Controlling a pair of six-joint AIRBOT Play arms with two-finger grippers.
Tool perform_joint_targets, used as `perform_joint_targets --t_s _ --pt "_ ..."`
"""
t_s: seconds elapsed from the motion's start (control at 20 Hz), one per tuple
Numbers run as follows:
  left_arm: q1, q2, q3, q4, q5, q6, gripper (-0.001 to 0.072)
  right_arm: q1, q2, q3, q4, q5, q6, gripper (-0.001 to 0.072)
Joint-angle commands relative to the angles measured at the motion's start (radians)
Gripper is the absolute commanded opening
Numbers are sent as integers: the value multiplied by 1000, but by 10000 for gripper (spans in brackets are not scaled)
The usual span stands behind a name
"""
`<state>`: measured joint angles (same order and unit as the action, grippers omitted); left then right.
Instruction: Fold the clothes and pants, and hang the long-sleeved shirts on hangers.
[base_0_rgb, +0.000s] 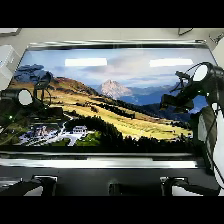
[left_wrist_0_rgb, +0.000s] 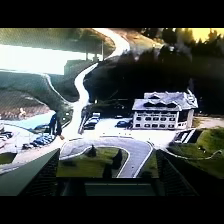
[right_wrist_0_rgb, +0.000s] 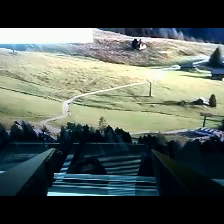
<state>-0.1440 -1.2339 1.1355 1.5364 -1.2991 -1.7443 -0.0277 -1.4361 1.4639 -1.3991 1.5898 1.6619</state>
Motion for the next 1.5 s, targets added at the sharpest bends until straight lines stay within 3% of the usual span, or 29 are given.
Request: perform_joint_targets --t_s 0.0,1.45 --pt "-1 1 0 0 0 0 708 1 0 -1 0 2 2 687" --pt "-1 1 0 0 0 0 708 1 0 0 0 -58 2 687"
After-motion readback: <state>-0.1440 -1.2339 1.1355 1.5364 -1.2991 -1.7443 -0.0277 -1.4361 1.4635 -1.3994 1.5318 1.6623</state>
